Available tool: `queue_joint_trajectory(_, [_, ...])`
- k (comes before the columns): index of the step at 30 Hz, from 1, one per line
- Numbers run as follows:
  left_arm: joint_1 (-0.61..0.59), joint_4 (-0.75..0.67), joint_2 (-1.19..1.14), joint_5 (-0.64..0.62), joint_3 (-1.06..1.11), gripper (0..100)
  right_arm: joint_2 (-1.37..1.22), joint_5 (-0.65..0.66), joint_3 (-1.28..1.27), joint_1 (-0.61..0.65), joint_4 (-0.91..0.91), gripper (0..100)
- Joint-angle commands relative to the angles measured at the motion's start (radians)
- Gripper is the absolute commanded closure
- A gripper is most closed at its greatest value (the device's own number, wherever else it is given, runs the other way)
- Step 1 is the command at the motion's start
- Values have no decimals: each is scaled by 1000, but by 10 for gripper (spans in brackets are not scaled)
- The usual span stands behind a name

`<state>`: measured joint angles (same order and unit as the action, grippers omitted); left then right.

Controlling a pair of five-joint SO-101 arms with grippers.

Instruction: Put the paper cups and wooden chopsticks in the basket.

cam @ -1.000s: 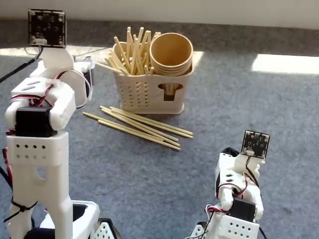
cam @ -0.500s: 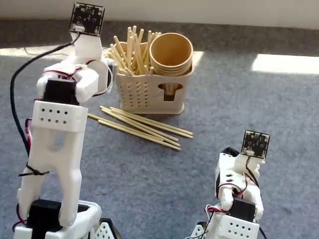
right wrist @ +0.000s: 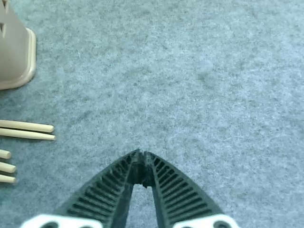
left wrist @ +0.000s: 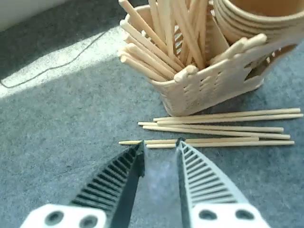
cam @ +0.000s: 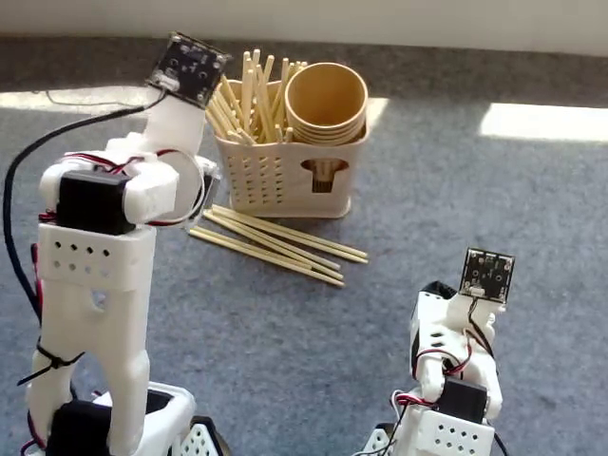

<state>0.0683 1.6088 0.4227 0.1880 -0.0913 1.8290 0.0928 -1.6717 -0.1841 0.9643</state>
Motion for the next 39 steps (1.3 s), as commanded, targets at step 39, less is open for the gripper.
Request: queue_joint_trajectory(39, [456,-433,-309,543,529,839,8,-2,-137,-12,-27,993])
